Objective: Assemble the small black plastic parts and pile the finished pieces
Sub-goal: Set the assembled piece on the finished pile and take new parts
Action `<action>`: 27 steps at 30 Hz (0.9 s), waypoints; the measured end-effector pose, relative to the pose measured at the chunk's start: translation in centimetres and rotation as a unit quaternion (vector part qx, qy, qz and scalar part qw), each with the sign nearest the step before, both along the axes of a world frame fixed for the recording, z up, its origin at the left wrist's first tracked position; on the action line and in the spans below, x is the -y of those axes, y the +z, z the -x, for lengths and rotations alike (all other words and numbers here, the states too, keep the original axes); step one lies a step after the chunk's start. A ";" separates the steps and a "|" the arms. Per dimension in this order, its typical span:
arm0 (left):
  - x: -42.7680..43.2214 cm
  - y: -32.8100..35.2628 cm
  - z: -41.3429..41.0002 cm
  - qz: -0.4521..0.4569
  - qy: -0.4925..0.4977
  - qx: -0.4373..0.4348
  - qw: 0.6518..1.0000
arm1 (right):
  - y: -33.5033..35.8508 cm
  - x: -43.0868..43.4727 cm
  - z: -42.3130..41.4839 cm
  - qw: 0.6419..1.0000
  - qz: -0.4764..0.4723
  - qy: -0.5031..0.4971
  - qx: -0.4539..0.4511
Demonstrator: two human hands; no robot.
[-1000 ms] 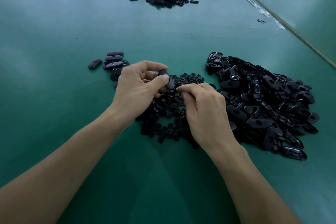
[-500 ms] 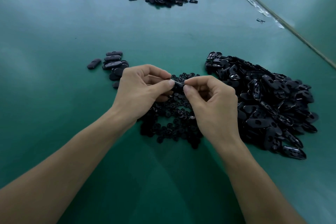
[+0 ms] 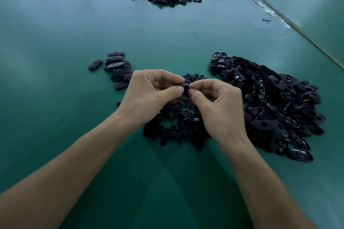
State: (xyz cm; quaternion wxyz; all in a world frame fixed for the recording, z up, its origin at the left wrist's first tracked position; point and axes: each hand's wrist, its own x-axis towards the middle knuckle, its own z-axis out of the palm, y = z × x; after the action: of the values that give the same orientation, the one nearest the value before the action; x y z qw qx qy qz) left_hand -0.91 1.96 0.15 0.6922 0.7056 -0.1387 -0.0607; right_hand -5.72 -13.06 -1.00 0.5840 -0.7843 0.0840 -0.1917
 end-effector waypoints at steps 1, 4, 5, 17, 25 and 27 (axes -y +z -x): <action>0.0 0.0 0.0 -0.002 -0.001 0.003 1.000 | 0.0 0.0 0.0 1.000 0.000 0.002 -0.001; 0.0 0.0 0.0 -0.003 -0.003 0.009 1.000 | 0.0 -0.2 0.0 1.000 -0.006 0.008 -0.005; 0.0 0.0 -0.1 -0.004 -0.004 0.010 1.000 | 0.1 -0.2 0.0 1.000 -0.007 0.007 -0.005; 0.0 -0.2 -0.2 -0.041 -0.013 0.052 0.998 | 0.5 -0.2 0.2 0.999 0.039 0.003 0.009; -0.1 -0.5 -0.3 -0.070 0.008 0.063 0.996 | 0.0 -0.8 0.3 0.999 0.027 0.018 0.013; -0.2 -0.6 -0.4 -0.066 0.011 0.066 0.996 | 0.0 -0.8 0.2 0.999 0.022 0.026 0.008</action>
State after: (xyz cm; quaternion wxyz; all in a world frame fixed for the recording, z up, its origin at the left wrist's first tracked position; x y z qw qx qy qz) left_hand -0.51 2.21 -0.46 0.6344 0.7534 -0.1720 -0.0158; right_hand -5.94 -12.26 -0.99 0.5723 -0.7972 0.0544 -0.1842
